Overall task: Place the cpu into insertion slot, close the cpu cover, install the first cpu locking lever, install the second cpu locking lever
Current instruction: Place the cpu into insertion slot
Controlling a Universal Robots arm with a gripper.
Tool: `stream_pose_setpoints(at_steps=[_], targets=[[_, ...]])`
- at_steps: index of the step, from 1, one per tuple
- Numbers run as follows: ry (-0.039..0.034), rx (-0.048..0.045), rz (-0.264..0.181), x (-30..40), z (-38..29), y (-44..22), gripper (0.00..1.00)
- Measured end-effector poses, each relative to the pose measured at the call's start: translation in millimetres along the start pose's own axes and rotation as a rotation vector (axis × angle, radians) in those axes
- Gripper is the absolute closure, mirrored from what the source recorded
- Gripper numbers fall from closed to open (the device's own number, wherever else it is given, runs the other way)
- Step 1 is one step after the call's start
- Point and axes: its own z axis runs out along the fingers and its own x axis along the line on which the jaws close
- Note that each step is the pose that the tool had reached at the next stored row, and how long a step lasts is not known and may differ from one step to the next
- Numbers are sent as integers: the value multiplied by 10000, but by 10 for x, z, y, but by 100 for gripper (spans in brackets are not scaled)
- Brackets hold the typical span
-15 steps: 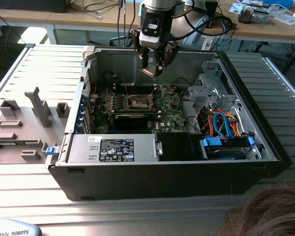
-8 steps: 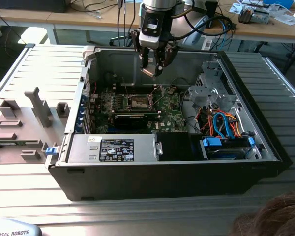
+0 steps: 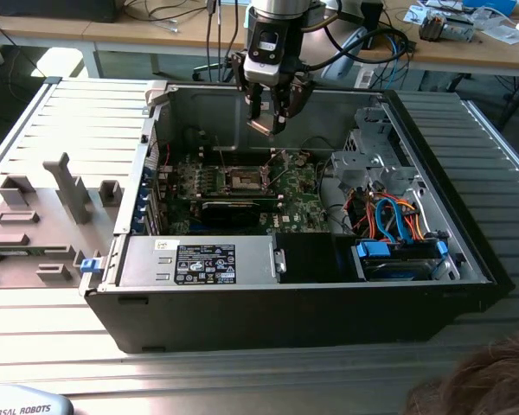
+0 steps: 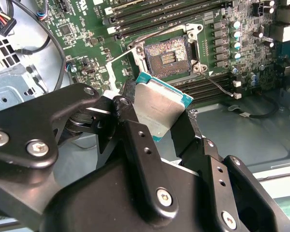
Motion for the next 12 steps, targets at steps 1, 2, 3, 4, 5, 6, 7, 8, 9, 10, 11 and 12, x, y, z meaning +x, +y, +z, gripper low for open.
stream_pose_setpoints(at_steps=[1,2,3,4,5,6,7,8,9,10,11,12], targets=[[0,0,9,0,0,0,46],[0,0,15,0,0,0,46],[0,0,21,0,0,0,46],[0,-1,30,0,1,0,46],[0,-1,45,0,1,0,46],[0,-1,55,0,1,0,46],[0,-1,61,0,1,0,46],[0,0,67,0,1,0,46],[-1,0,76,0,1,0,46],[-1,-1,83,0,1,0,46],[0,-1,88,0,1,0,46],[-1,0,95,0,1,0,46]])
